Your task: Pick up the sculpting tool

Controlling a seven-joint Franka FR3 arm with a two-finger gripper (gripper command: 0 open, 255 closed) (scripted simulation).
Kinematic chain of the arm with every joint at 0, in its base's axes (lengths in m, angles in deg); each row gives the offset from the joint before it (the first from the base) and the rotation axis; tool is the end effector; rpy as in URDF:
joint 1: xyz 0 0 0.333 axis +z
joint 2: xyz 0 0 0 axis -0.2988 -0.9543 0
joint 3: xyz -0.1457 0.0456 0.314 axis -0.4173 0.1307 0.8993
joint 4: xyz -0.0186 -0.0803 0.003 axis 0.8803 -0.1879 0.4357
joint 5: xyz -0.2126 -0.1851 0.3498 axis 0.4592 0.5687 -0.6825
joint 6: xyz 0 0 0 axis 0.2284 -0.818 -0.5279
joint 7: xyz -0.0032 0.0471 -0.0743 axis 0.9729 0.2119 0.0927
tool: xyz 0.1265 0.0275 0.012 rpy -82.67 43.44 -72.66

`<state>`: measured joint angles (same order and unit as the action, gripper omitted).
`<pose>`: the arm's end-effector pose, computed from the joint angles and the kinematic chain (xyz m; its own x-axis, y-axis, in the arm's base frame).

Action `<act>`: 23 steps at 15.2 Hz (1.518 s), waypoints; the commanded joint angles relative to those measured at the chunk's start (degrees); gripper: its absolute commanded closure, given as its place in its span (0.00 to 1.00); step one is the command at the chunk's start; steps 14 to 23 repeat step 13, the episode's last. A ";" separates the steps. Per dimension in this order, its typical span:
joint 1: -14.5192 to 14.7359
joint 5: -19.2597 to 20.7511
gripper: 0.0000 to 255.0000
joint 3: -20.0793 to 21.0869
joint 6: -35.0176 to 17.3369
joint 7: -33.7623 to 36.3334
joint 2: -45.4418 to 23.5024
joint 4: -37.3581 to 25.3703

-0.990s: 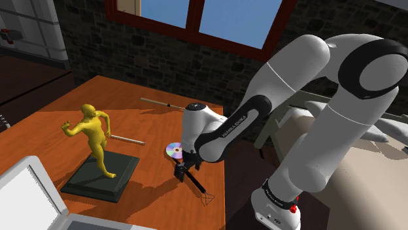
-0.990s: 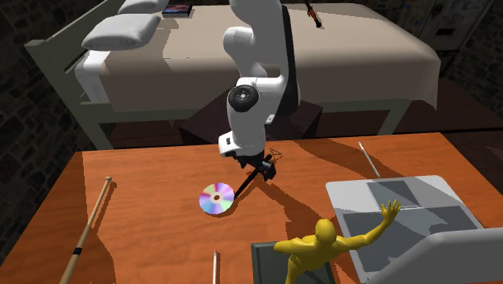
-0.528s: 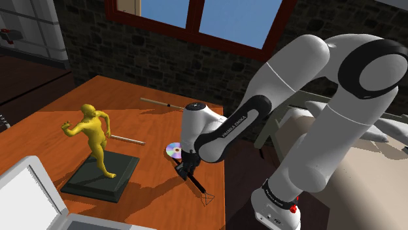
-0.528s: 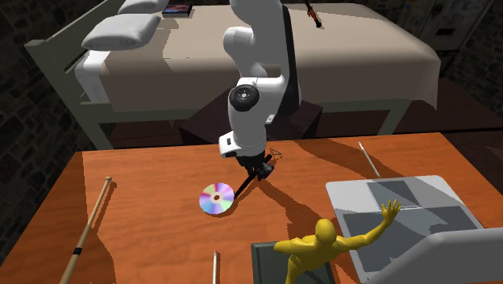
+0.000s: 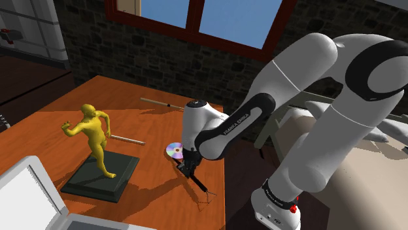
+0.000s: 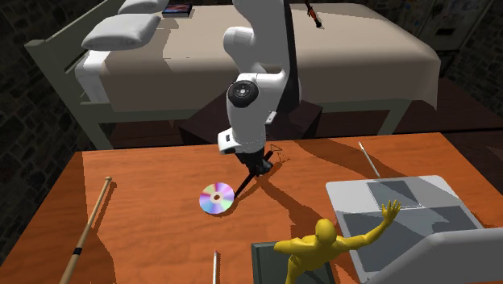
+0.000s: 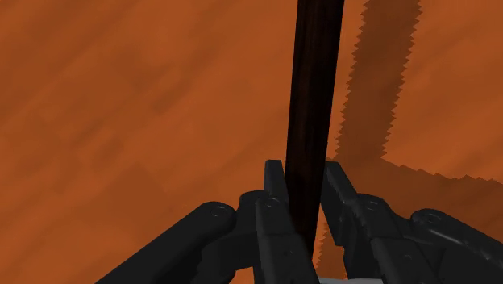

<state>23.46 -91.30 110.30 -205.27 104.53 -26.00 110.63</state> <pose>0.3602 0.2180 0.1814 0.9862 -0.0407 -0.1602 -0.0403 -0.9992 0.0059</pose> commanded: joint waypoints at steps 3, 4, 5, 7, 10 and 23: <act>0.19 -1.96 1.00 0.06 4.07 -1.24 3.87 -0.30; 0.26 -2.35 1.00 0.01 5.07 -1.49 4.80 -0.41; 0.33 -2.71 1.00 -0.04 6.06 -1.72 5.71 -0.53; 0.47 -3.33 1.00 -0.20 8.06 -2.12 7.49 -0.82; 0.69 -4.07 1.00 -0.50 11.04 -2.60 10.01 -1.35; 0.77 -4.30 1.00 -0.63 12.17 -2.75 10.94 -1.59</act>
